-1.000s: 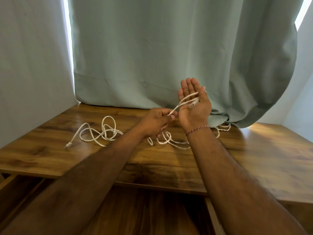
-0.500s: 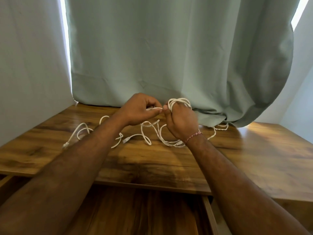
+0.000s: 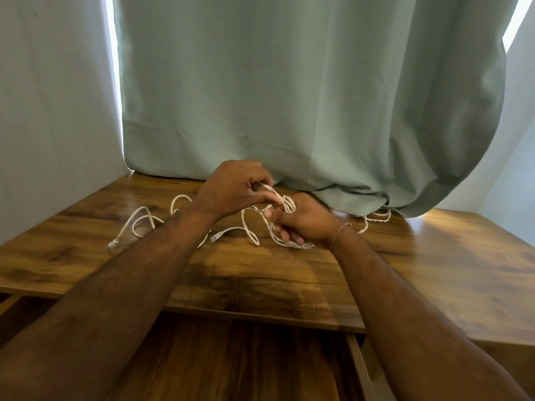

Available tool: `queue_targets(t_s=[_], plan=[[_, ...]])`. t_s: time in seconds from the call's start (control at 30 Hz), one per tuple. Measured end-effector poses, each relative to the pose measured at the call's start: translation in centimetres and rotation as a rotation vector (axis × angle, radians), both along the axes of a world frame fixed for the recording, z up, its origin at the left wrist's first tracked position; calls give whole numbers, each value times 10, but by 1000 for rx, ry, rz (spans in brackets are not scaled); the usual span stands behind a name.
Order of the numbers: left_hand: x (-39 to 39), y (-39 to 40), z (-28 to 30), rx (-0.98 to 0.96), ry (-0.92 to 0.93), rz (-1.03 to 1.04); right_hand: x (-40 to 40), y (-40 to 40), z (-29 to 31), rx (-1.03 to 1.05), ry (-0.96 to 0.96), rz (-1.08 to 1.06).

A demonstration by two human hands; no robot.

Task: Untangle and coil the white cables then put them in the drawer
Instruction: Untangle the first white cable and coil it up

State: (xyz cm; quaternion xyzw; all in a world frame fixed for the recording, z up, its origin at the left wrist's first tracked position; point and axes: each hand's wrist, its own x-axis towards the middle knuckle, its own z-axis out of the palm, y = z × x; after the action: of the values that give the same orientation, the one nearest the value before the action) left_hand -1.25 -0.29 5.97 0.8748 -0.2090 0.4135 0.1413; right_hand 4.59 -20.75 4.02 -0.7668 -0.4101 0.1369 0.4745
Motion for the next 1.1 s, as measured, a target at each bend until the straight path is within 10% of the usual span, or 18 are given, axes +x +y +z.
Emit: queue_targets(t_s=[0.2, 0.47, 0.77, 1.1], plan=[[11, -9, 0, -136, 109, -91, 8, -9, -9, 326, 532, 322], [25, -26, -16, -417, 283, -40, -1, 3, -2, 761, 703, 665], [14, -51, -25, -994, 616, -571, -21, 30, 33, 1242, 648, 377], [4, -32, -21, -858, 998, -578, -8, 35, 44, 1219, 336, -162]])
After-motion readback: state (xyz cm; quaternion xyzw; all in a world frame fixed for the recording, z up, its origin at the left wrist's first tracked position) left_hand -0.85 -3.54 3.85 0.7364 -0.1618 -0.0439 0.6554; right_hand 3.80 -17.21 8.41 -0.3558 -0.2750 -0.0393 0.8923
